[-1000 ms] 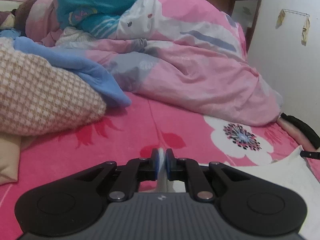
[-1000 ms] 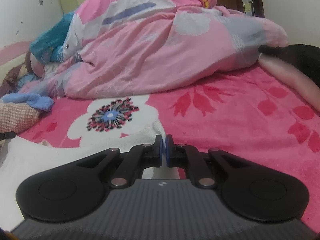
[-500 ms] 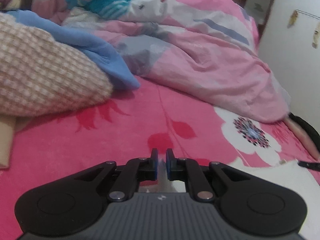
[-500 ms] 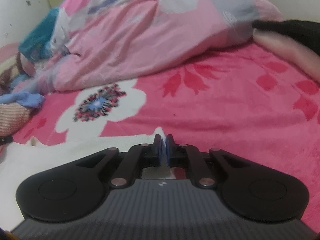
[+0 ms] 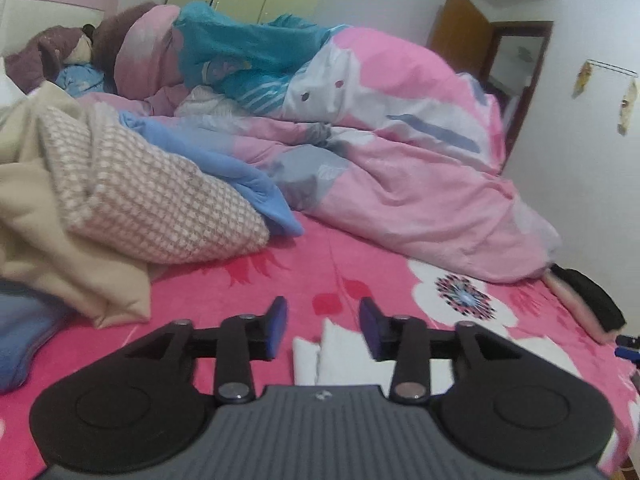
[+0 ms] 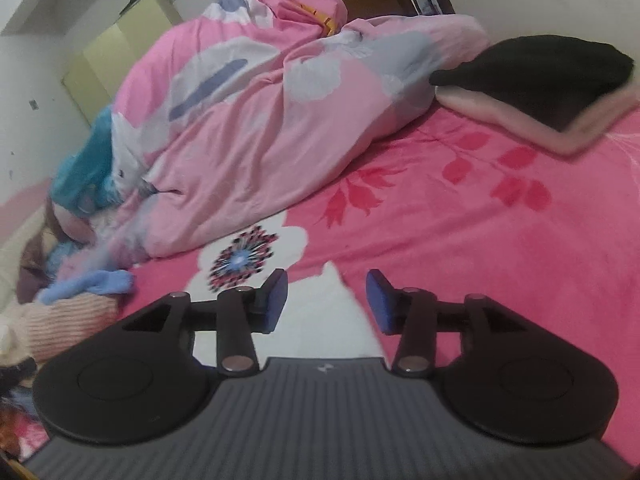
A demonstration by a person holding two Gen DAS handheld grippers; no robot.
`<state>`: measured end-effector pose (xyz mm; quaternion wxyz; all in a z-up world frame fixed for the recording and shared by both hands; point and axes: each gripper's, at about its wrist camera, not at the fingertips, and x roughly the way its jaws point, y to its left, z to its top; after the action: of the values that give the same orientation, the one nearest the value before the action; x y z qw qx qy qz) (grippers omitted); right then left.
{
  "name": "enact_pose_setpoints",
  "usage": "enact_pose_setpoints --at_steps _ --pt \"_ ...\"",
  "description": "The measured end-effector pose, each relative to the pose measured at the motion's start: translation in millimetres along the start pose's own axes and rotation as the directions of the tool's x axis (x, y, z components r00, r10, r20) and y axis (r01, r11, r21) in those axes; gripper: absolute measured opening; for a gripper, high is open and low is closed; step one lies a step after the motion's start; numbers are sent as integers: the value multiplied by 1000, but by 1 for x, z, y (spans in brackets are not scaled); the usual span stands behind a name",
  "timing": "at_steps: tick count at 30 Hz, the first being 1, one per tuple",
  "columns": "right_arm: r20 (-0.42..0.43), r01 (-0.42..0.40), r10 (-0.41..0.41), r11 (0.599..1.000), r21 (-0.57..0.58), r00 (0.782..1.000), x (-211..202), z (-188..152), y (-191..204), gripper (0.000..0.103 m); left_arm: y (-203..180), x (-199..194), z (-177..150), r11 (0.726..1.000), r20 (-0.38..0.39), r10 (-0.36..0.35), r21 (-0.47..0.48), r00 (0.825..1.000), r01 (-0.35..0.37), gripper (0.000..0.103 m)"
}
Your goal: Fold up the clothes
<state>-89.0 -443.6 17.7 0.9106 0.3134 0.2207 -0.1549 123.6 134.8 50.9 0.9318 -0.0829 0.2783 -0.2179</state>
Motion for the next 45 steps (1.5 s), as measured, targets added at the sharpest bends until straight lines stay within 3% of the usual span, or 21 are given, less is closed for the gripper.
enact_pose_setpoints --at_steps 5,10,13,19,23,31,34,36,38,40,42,45 --pt "-27 -26 26 1000 -10 999 -34 -1 11 52 -6 -24 -11 1000 -19 -4 9 1000 4 55" --pt "-88 -15 12 999 -30 996 -29 -1 18 56 -4 -1 -13 1000 -83 -31 -4 996 31 62" --pt "-135 3 -8 999 -43 991 -8 3 19 57 -1 25 -13 999 -111 -37 -7 993 36 68" --pt "-183 37 -46 998 -49 982 52 10 7 58 16 92 -10 984 -157 -133 -138 979 111 72" --pt "-195 31 -37 999 -33 980 96 16 -5 58 27 146 -6 973 -205 -164 -195 965 124 71" --pt "-207 64 -68 998 -27 976 153 22 -22 58 12 196 -20 993 -286 -113 -57 952 101 53" --pt "-207 74 -75 997 -14 975 163 21 -29 58 7 197 -25 995 -268 -99 -8 958 101 44" --pt "-200 63 -67 998 -26 977 166 20 -30 58 4 198 -27 995 -256 -91 22 962 100 24" --pt "-195 44 -55 997 -58 979 168 20 -27 58 2 197 -27 994 -246 -91 35 965 102 16" --pt "-198 24 -39 997 -77 979 169 20 -24 54 -3 194 -27 993 -225 -77 67 971 94 11" --pt "-206 5 -24 996 -94 978 169 19 -21 41 -8 190 -28 992 -203 -63 98 977 84 9" --pt "-219 -44 18 992 -117 976 167 14 -14 32 -16 184 -27 988 -164 -48 137 985 71 8"
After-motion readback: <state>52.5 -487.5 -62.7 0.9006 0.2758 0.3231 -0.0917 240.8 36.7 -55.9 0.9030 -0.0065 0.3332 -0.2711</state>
